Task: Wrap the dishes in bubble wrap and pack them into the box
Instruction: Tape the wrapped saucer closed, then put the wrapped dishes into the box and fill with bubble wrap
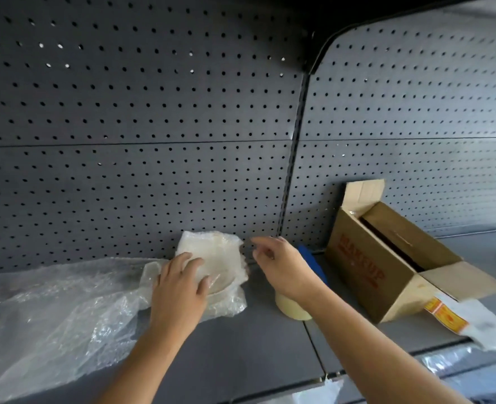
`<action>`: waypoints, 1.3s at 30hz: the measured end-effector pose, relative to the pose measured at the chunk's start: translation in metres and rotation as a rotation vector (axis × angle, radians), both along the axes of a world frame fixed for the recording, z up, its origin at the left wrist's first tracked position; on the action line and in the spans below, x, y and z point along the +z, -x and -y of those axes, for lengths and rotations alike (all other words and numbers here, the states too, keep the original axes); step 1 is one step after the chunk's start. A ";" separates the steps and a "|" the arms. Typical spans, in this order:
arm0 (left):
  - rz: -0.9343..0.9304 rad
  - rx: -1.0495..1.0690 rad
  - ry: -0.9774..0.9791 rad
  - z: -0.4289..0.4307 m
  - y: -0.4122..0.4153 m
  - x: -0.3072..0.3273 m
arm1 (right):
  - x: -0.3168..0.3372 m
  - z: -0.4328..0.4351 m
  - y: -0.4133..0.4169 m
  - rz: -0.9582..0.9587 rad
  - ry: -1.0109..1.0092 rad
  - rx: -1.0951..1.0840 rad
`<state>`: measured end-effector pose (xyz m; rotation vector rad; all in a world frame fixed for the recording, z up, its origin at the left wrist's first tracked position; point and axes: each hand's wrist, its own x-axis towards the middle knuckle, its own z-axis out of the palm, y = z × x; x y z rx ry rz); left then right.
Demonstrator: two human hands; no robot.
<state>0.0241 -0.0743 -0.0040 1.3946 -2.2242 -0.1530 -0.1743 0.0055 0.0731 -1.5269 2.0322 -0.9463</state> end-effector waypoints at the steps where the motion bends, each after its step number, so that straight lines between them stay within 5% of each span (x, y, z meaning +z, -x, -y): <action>1: -0.030 -0.011 0.019 -0.001 -0.002 -0.001 | 0.011 -0.018 0.009 -0.041 0.034 -0.003; 7: -0.261 -0.121 0.113 -0.021 -0.008 -0.004 | 0.062 -0.122 0.076 -0.386 0.202 -0.329; 15: -0.499 -0.251 0.080 -0.068 0.008 0.003 | 0.060 -0.148 0.151 -0.667 -0.381 -0.425; 31: -0.504 -0.206 -0.051 -0.088 0.039 0.001 | 0.046 -0.095 0.213 -0.313 -0.626 -0.219; 39: -0.445 -0.175 -0.090 -0.084 0.037 -0.020 | 0.051 -0.126 0.215 -0.475 -0.515 -0.248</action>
